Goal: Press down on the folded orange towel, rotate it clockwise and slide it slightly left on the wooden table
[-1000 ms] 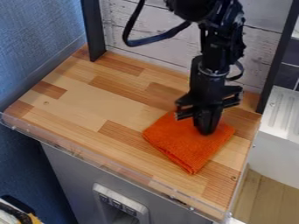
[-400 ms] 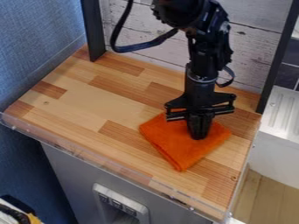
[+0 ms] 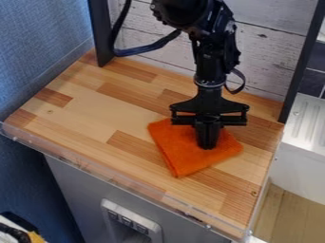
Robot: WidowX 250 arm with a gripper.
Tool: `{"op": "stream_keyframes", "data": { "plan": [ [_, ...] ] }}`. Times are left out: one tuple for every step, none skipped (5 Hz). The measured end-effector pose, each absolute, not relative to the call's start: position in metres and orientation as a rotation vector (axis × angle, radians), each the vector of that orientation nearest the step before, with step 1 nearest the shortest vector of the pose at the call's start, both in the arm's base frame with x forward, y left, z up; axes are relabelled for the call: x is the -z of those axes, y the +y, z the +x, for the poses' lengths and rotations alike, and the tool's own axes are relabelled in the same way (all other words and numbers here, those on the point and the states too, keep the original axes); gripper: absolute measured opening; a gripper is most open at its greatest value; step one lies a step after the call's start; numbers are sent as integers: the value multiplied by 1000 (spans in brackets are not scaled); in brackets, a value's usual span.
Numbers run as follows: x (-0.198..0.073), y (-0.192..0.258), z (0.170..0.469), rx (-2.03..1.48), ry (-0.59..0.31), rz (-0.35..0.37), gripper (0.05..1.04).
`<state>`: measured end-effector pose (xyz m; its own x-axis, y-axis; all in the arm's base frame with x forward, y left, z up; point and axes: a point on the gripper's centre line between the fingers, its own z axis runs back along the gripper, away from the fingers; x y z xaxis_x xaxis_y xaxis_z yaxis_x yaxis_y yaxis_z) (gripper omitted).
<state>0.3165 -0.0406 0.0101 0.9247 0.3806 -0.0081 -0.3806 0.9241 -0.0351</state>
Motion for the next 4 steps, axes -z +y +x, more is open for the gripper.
{"op": "stream_keyframes", "data": {
  "plan": [
    [-10,-35,318,-270,-9,-40,59],
    [-9,-29,317,-168,-15,-38,59],
    [-9,-22,313,-95,-22,-26,59],
    [-9,-18,308,-46,-19,-9,59]
  ]
}}
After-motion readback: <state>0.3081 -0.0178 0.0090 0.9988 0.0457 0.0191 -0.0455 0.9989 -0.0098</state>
